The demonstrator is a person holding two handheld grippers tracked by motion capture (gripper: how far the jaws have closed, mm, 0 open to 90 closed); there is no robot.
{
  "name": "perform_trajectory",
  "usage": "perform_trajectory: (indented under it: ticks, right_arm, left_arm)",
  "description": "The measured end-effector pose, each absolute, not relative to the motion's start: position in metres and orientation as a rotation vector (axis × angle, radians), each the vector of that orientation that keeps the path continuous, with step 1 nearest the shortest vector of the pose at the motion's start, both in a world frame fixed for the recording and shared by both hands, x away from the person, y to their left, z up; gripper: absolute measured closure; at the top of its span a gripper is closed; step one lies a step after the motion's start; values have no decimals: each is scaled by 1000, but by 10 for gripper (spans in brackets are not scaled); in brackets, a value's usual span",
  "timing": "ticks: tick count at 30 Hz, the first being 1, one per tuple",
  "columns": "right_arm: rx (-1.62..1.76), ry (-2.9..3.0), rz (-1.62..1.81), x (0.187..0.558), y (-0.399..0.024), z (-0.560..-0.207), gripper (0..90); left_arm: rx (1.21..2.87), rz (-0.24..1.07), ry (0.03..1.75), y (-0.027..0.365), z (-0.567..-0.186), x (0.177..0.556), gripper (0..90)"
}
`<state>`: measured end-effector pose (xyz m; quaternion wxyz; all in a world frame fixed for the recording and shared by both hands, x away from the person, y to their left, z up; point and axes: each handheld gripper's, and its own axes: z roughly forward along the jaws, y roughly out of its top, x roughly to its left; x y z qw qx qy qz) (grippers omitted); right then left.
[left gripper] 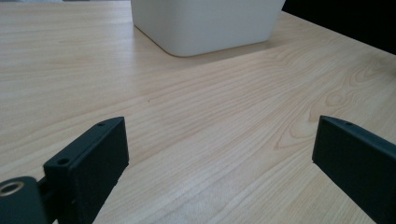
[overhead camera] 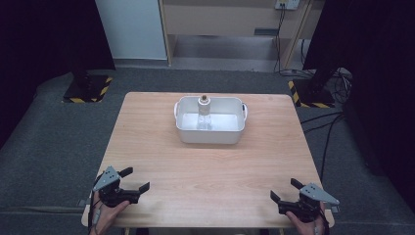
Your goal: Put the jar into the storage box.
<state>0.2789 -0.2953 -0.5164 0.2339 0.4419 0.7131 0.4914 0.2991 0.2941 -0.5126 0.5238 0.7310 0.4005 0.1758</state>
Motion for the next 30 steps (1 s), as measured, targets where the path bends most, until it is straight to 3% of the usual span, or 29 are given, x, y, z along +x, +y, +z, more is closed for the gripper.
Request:
perform_trajectory:
  ticks: [30]
  right_arm:
    - [1198, 1962, 1357, 278, -294, -515, 42]
  left_arm:
    - [1763, 402, 943, 302, -524, 297, 30]
